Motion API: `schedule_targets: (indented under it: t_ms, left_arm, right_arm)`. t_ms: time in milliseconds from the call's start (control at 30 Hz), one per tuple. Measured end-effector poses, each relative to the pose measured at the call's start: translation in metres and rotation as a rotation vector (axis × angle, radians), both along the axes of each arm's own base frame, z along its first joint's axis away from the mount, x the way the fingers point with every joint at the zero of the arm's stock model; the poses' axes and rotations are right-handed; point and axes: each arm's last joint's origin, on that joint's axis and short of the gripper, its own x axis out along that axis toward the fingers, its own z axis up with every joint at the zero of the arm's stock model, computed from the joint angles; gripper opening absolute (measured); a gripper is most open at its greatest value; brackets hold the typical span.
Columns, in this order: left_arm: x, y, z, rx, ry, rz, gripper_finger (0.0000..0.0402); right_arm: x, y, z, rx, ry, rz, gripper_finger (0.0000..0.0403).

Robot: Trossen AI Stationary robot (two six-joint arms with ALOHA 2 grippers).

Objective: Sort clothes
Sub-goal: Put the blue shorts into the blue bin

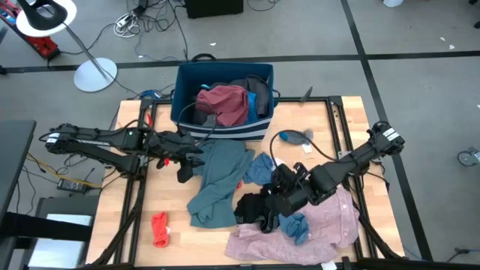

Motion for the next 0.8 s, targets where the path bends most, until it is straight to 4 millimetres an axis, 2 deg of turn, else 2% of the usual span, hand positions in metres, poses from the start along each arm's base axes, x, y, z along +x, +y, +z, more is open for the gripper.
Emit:
schedule_targets:
  t_ms: [67, 200, 533, 800]
  left_arm:
    - [0.001, 0.000, -0.001, -0.047, 0.006, 0.046, 0.0232]
    - [0.007, -0.001, -0.006, -0.039, 0.031, 0.030, 0.0231]
    - [0.039, -0.004, -0.043, 0.002, 0.217, 0.016, 0.0225]
    - [0.056, -0.001, -0.068, 0.116, 0.314, 0.106, 0.0225]
  right_arm:
    - [-0.002, 0.004, -0.007, 0.015, -0.006, -0.013, 0.0164]
    - [-0.004, 0.014, -0.023, 0.019, -0.040, -0.006, 0.0166]
    - [-0.008, 0.028, -0.062, 0.072, -0.115, 0.009, 0.0160]
    - [-0.008, 0.029, -0.065, 0.089, -0.118, 0.006, 0.0156]
